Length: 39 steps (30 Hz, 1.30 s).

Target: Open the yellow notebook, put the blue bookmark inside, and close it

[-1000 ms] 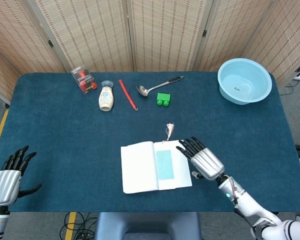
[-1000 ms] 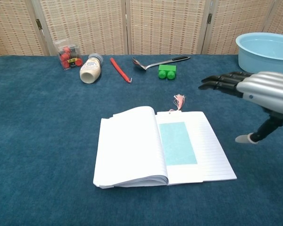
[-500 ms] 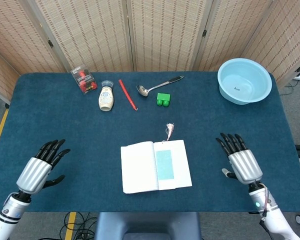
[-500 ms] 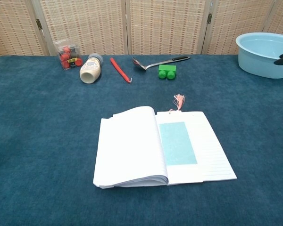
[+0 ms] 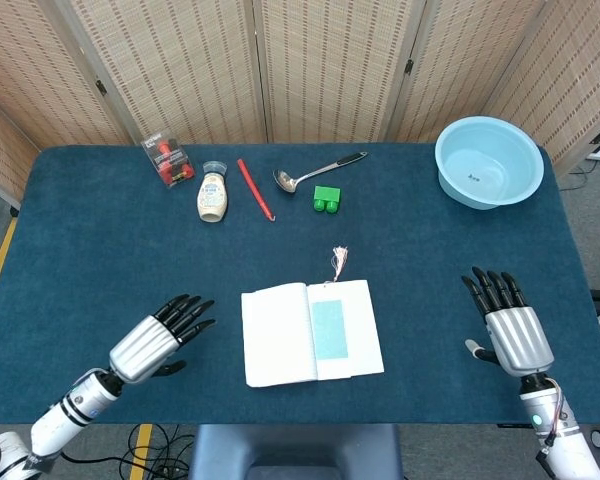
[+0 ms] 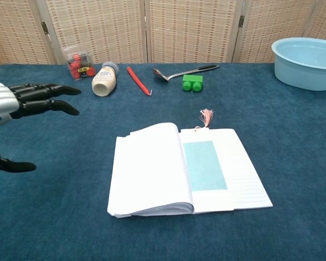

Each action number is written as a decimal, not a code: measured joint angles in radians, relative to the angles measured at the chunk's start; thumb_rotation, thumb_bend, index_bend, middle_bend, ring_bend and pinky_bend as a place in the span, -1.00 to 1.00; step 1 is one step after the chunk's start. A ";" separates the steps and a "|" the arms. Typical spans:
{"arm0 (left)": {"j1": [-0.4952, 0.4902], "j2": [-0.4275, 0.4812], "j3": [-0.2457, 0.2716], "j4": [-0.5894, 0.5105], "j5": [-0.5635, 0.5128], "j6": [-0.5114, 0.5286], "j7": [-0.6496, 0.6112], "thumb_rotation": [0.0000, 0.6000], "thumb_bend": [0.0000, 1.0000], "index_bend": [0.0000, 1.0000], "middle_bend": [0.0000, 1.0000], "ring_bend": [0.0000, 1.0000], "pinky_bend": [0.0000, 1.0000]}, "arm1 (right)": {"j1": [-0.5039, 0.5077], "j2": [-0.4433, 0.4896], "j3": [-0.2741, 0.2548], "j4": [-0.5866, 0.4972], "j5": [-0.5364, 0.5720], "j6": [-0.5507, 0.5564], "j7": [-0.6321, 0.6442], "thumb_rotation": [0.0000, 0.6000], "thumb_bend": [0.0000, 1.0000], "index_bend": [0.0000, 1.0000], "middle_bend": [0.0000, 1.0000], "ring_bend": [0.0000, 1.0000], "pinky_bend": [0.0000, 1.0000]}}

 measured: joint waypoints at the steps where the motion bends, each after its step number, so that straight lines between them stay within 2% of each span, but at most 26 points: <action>1: -0.009 -0.014 0.001 0.011 0.006 -0.003 0.000 1.00 -0.61 -0.66 -0.93 -0.87 -0.71 | -0.001 0.000 0.002 0.001 -0.002 0.000 0.002 1.00 -0.81 -1.00 -1.00 -1.00 -1.00; 8: -0.074 -0.114 0.009 0.075 0.011 -0.051 0.015 1.00 -0.61 -0.69 -0.93 -0.87 -0.71 | -0.013 -0.002 0.013 0.005 -0.006 -0.005 0.014 1.00 -0.81 -1.00 -1.00 -1.00 -1.00; 20: -0.137 -0.223 0.036 0.134 -0.012 -0.113 0.041 1.00 -0.61 -0.77 -0.93 -0.87 -0.71 | -0.029 -0.011 0.026 0.017 -0.013 -0.011 0.037 1.00 -0.81 -1.00 -1.00 -1.00 -1.00; 30: -0.160 -0.276 0.054 0.175 -0.050 -0.145 0.079 1.00 -0.61 -0.89 -0.92 -0.87 -0.71 | -0.041 -0.014 0.037 0.028 -0.016 -0.013 0.056 1.00 -0.82 -1.00 -1.00 -1.00 -1.00; 39: -0.166 -0.317 0.073 0.194 -0.065 -0.143 0.099 1.00 -0.61 -0.92 -0.93 -0.87 -0.71 | -0.050 -0.015 0.044 0.034 -0.021 -0.013 0.068 1.00 -0.81 -1.00 -1.00 -1.00 -1.00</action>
